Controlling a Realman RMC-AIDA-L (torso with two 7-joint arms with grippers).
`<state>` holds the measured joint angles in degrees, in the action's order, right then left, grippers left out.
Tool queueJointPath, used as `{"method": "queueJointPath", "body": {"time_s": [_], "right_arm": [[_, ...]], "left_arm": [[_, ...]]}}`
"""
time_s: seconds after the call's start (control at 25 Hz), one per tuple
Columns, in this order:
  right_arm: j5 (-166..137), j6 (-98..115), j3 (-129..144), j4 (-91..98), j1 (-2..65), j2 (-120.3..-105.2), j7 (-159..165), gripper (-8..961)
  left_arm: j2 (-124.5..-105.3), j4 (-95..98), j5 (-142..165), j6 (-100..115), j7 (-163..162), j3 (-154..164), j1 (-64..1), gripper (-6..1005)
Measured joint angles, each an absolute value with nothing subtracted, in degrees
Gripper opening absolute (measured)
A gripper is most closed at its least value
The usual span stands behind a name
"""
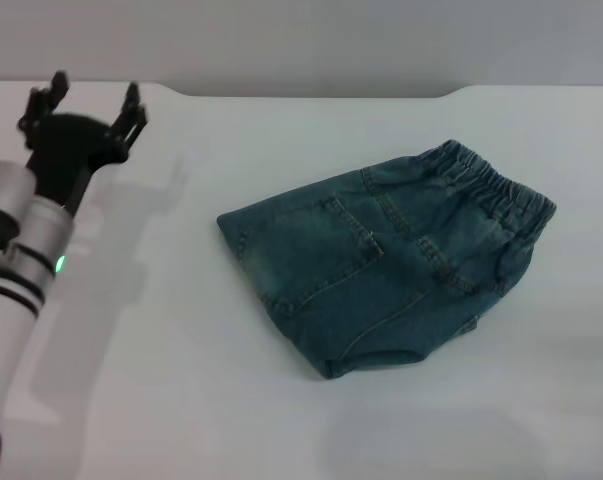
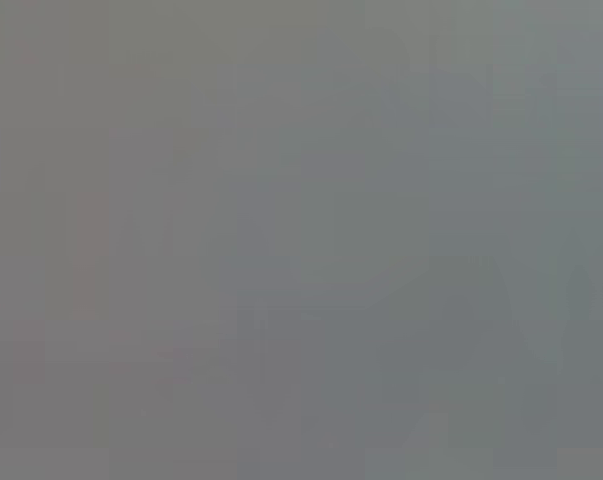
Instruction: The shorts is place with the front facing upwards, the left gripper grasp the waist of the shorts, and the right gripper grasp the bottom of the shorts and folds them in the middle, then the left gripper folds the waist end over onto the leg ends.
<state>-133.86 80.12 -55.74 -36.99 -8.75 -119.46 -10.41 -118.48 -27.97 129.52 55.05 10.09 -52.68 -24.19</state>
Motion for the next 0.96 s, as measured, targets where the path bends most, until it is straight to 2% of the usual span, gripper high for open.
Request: {"method": "queueJointPath", "body": {"time_s": [0.4, 0.96], "right_arm": [[-131.27, 85.13, -53.18, -30.16, -8.27, -119.57, -6.91, 518], [-131.21, 87.87, -51.92, -26.34, -6.11, -119.46, -7.51, 518]], "left_arm": [[-118.31, -16.43, 137.15, 64.12, 0.59, -50.20, -24.68, 840], [-118.24, -14.77, 142.49, 62.79, 1.09, -50.37, -24.48, 840]]}}
